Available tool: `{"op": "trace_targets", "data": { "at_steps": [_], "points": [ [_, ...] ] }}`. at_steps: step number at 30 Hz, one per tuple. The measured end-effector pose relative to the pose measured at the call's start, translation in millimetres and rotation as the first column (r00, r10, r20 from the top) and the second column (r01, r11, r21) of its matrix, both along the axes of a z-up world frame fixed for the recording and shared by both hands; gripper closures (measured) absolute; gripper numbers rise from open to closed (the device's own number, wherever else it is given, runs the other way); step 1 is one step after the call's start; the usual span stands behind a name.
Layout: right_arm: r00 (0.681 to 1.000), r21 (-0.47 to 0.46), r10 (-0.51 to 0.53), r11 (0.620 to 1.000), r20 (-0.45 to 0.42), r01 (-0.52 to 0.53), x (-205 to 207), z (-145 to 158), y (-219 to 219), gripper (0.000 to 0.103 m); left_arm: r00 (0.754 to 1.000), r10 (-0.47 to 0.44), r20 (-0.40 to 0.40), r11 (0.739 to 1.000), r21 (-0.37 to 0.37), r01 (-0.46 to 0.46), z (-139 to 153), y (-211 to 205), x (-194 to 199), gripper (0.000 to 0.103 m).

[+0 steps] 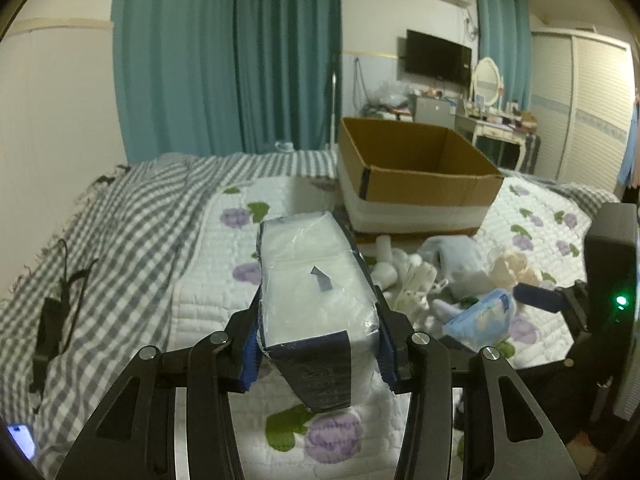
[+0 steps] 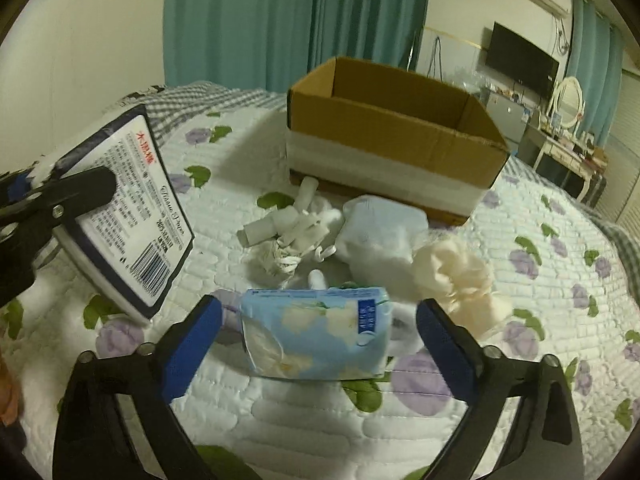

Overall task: Organize soft objects
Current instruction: 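Grasp the white tissue pack with left tool while right tool grasps blue tissue packet, then carry both packs into the cardboard box and open both tools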

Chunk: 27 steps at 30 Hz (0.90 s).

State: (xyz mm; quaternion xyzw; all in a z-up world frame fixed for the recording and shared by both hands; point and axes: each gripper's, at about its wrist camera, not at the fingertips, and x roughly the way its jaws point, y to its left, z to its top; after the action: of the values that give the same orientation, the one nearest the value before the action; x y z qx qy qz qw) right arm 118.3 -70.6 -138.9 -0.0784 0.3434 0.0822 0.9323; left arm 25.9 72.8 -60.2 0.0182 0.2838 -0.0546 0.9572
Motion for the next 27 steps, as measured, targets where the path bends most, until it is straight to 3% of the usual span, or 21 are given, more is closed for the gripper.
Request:
{"op": "trace_targets", "data": {
  "at_steps": [2,4,12,18,25,27],
  "points": [
    [1.000,-0.002,-0.021,1.000,-0.020,0.020,5.6,-4.8,0.2,0.021,1.000,-0.008,-0.016,1.000,0.008,0.008,-3.4,-1.7,1.3,0.058],
    [0.999,0.012,-0.020,1.000,-0.034,0.021,7.7,-6.9,-1.0,0.027,1.000,-0.013,-0.022,1.000,0.019,0.013,-5.2,-3.6,2.1,0.058],
    [1.000,0.060,-0.010,0.998,0.009,0.009,-4.0,16.1,-8.8,0.029,1.000,-0.024,-0.007,0.999,0.029,0.024,7.5,-10.9,-3.4,0.058],
    [0.993,0.105,-0.035,0.994,0.111,0.023,-9.8,64.9,-27.5,0.029,0.996,-0.061,0.069,0.996,0.066,0.057,42.4,-27.2,-6.8,0.058],
    [0.971,0.098,-0.045,0.995,0.237,0.022,18.1,137.4,-56.3,0.029,0.975,-0.134,0.176,0.989,0.088,0.119,97.5,-57.1,28.4,0.058],
    [0.942,0.069,-0.085,0.995,0.326,0.067,31.9,160.0,-63.1,0.029,0.967,-0.135,0.216,0.988,0.103,0.115,109.4,-68.3,46.1,0.058]
  ]
}}
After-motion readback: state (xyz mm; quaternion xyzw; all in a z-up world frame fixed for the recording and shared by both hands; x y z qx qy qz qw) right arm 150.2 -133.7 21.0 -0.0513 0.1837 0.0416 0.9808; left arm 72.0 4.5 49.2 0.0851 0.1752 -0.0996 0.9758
